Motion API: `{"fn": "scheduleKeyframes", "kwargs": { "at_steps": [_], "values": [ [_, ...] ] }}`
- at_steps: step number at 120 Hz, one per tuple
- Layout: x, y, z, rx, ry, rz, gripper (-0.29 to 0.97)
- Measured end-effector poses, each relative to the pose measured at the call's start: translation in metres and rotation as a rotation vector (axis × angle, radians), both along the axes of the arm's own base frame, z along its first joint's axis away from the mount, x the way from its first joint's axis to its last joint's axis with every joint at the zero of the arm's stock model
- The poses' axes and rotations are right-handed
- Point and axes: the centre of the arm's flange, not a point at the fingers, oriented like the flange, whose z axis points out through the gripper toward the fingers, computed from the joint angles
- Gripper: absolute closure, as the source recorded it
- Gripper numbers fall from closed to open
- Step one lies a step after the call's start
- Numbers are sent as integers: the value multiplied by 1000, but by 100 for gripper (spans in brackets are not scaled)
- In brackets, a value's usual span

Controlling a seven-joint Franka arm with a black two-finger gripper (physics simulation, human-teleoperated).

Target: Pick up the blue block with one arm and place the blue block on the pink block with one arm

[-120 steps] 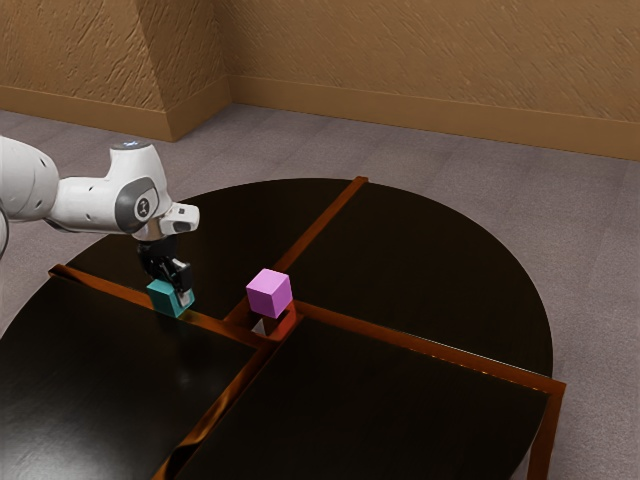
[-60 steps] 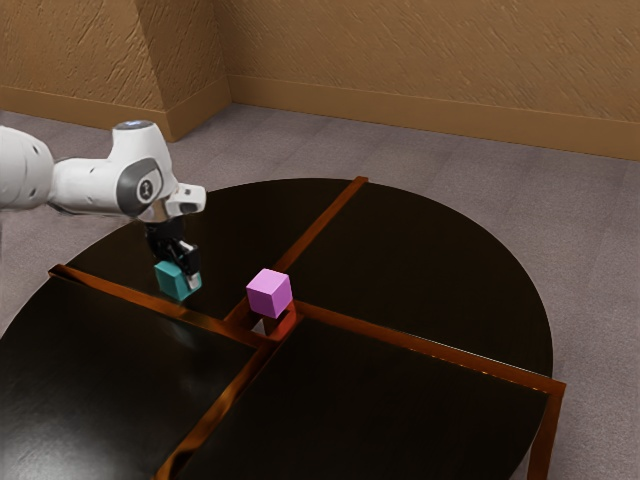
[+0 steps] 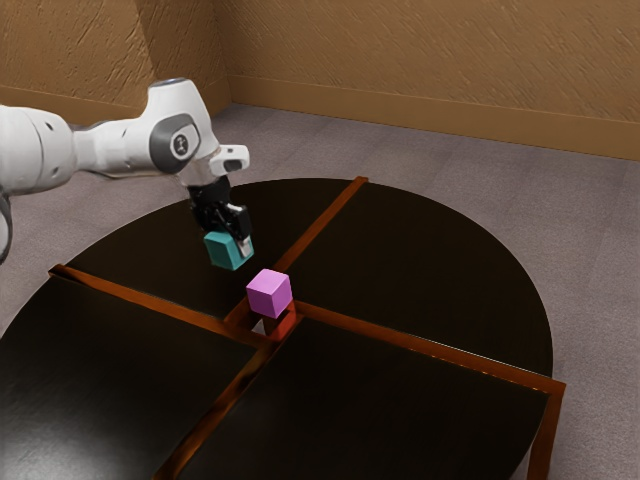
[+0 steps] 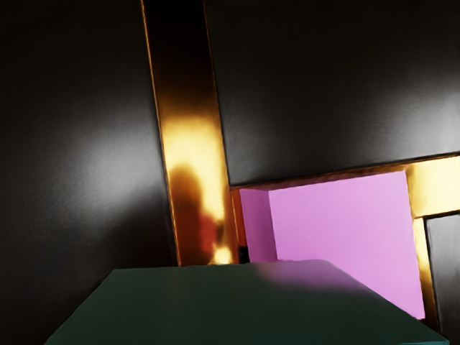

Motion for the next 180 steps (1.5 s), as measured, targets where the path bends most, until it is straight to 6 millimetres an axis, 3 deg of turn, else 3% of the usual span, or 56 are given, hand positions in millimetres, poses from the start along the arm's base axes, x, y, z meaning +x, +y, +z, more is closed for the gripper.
{"fn": "scheduleKeyframes", "kwargs": {
  "at_steps": [24, 65, 112, 180],
  "values": [
    [15, -30, -15, 21, 63, -8, 36],
    [17, -67, -13, 60, 89, -84, 36],
    [25, -77, -26, 59, 75, -114, 37],
    [26, -78, -23, 63, 83, -95, 41]
  ]
}}
